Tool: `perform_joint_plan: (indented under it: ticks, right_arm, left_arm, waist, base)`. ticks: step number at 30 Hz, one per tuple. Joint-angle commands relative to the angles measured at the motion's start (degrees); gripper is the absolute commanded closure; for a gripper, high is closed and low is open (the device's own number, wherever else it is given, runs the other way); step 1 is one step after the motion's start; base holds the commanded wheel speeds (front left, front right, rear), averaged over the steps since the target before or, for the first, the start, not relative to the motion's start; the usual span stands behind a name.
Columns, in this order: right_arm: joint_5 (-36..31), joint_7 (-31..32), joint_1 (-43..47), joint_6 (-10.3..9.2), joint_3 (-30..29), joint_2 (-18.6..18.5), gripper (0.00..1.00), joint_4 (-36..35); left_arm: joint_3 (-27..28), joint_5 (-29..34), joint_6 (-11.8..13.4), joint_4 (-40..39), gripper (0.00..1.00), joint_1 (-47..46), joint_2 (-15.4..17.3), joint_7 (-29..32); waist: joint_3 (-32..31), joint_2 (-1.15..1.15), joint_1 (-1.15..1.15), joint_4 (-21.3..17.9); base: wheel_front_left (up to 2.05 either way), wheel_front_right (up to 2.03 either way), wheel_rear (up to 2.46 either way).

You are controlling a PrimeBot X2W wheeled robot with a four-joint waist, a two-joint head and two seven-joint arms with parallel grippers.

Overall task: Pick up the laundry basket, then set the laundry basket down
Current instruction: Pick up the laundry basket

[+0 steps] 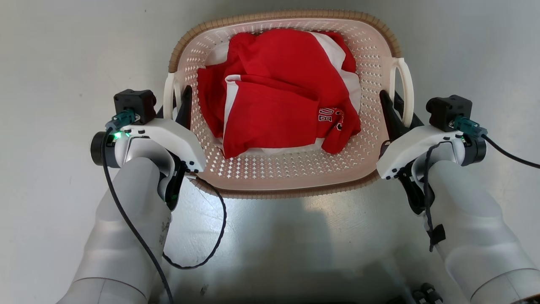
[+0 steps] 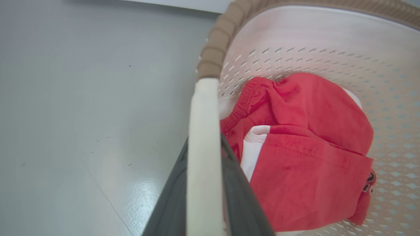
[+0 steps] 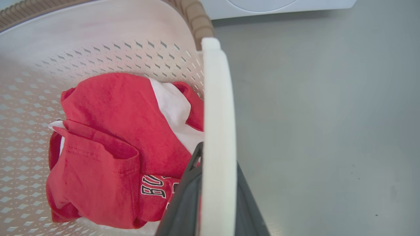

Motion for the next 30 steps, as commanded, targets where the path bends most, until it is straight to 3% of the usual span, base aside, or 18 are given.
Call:
perform_joint_plan:
  ticks: [1,12,21,30]
  right_arm:
    - [0.08,-0.38,2.38,0.42,0.95,0.79,1.0,-0.48]
    - [1.98,-0.38,3.82,0.42,3.1,1.21,1.0,3.04]
    - [6.38,-0.38,3.76,0.42,8.3,1.93,1.0,10.81]
    - [12.53,3.18,5.8,0.42,13.23,2.54,1.0,14.63]
  left_arm:
    - [0.34,-0.35,-0.4,-0.19,1.0,1.18,1.46,-0.13]
    - [-2.36,-4.5,-0.4,3.18,1.0,3.18,1.42,-0.13]
    - [-7.84,-11.42,-0.4,11.26,1.0,5.27,1.11,0.2]
    - [-13.18,-18.08,-0.4,13.45,1.0,8.99,1.4,3.28]
  waist:
    - [-0.53,0.0,0.0,-0.14]
    - [-7.9,0.0,0.0,-0.97]
    - [-17.98,0.0,0.0,-2.28]
    - [-29.52,0.0,0.0,-3.4]
  base:
    - [0.0,0.0,0.0]
    - [0.0,0.0,0.0]
    - [0.0,0.0,0.0]
    - [0.0,0.0,0.0]
